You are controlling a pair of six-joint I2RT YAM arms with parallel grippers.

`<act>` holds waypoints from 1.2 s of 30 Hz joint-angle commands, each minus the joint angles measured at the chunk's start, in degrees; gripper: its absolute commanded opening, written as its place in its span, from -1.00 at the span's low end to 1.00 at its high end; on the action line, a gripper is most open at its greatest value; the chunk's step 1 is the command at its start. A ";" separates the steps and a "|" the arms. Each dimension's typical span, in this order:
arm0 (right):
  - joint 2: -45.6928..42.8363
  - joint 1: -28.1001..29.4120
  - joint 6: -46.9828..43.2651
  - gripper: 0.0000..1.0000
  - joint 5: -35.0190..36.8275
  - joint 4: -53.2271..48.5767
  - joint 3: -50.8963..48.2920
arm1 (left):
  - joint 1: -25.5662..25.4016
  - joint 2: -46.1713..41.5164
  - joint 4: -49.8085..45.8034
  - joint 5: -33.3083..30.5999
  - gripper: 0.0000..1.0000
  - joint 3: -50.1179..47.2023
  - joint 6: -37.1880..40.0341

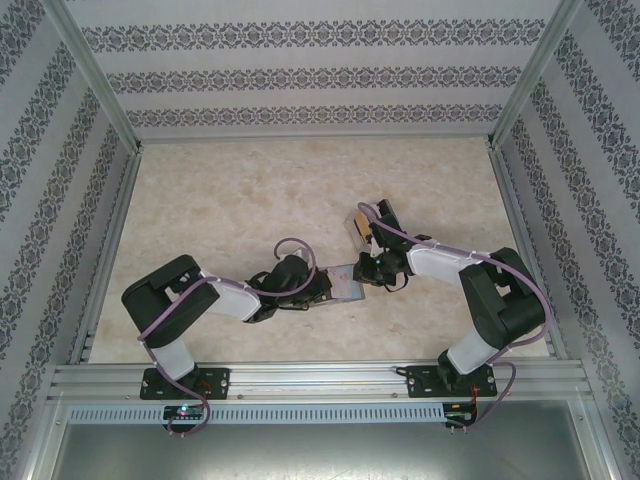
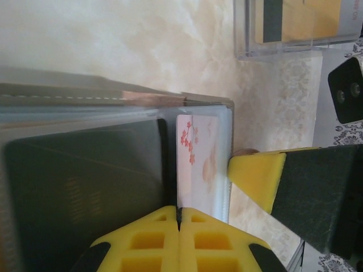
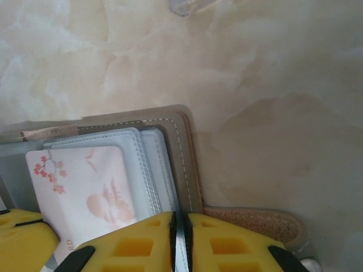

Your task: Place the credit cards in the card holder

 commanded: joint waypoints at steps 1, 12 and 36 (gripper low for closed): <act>2.19 0.57 1.17 -0.69 0.17 -0.19 -2.86 | -1.05 1.69 -2.44 1.21 -0.87 3.13 1.52; 0.74 0.40 2.01 -0.69 0.21 -0.42 -2.97 | -1.32 4.94 -3.94 3.72 -0.61 6.31 1.26; -4.63 -2.82 5.28 -0.70 3.00 -1.36 -5.24 | -1.41 -2.28 -31.29 -2.93 -0.08 10.97 10.36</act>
